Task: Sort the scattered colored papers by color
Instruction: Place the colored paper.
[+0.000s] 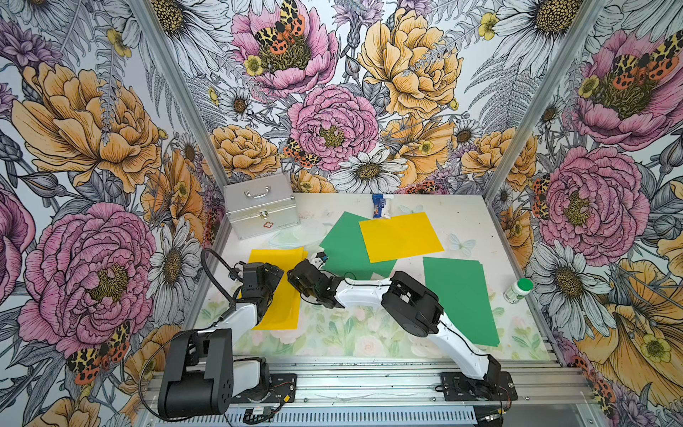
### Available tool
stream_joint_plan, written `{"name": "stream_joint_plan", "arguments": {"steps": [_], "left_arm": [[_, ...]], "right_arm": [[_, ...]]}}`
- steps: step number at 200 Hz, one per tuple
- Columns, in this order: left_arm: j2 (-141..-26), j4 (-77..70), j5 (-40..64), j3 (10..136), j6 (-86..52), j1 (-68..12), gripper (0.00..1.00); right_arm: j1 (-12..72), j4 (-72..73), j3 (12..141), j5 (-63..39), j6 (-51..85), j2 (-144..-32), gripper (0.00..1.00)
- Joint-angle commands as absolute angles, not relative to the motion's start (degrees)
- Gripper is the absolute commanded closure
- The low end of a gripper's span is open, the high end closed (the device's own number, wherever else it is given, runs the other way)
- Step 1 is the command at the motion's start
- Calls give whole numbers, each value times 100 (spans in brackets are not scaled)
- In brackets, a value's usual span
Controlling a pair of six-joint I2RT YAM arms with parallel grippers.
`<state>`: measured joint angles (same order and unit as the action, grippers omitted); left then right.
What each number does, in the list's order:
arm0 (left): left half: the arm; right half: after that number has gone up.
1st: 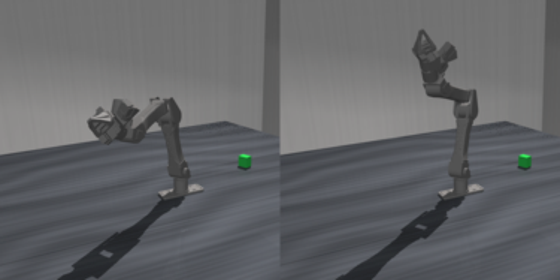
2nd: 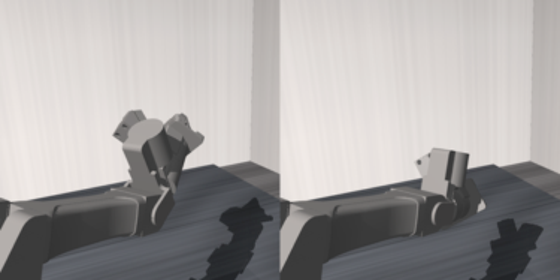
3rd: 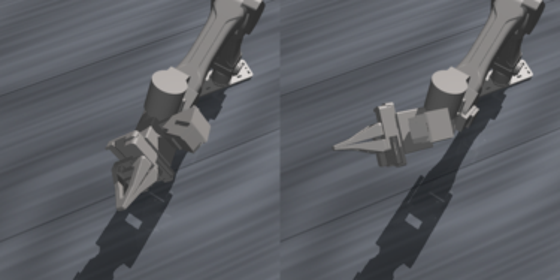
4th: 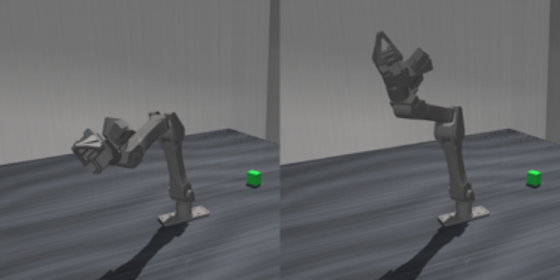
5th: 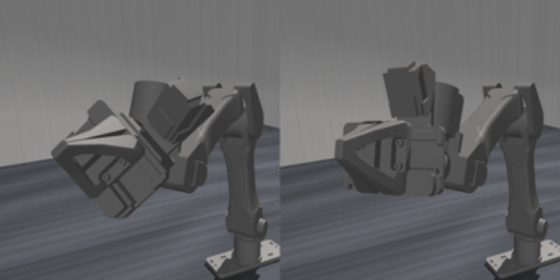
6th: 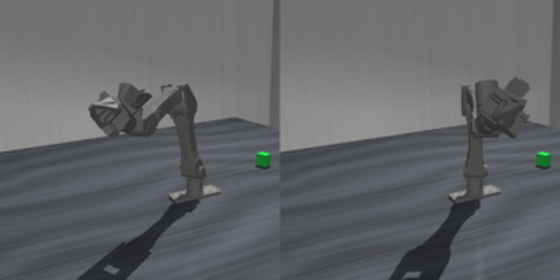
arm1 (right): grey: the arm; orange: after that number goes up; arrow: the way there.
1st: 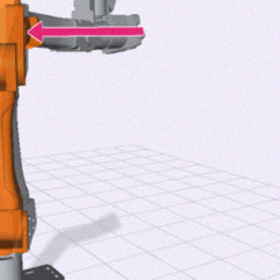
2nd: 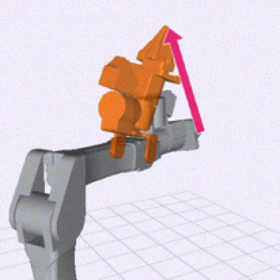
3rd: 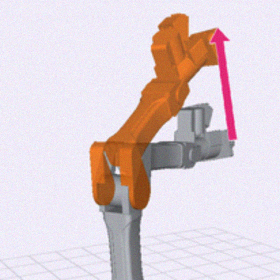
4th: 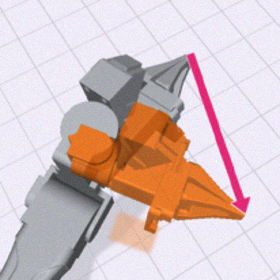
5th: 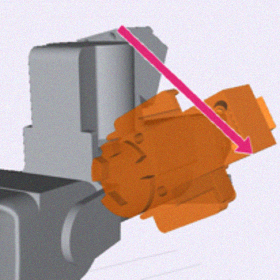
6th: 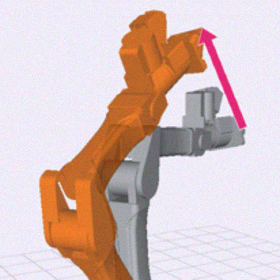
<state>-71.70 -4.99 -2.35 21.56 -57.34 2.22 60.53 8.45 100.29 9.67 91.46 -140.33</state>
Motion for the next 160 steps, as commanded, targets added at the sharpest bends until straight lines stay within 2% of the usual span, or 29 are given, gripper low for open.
{"name": "stream_joint_plan", "arguments": {"steps": [1, 45, 69, 100, 127, 160], "left_arm": [[-7159, -197, 64, 2171, -5874, 261, 2], [-6975, 47, 11, 2197, -5801, 275, 2], [-6891, 86, 41, 2214, -5801, 271, 2], [-6613, 152, 97, 2427, -5735, 204, 2], [-6333, 528, -94, 3028, -5417, -55, 2], [-6429, 919, -424, 4004, -4901, -559, 2]], "right_arm": [[6006, 725, 9830, 1027, 9128, -13745, 52], [5919, -21, 9469, 1358, 8777, -12926, 39], [5725, -21, 8903, 1510, 8646, -12332, 36], [5188, 475, 7850, 1214, 8531, -11532, 34], [4582, 659, 6959, 1027, 7545, -10645, 30], [3321, -302, 6756, 429, 5627, -9893, 18]]}}
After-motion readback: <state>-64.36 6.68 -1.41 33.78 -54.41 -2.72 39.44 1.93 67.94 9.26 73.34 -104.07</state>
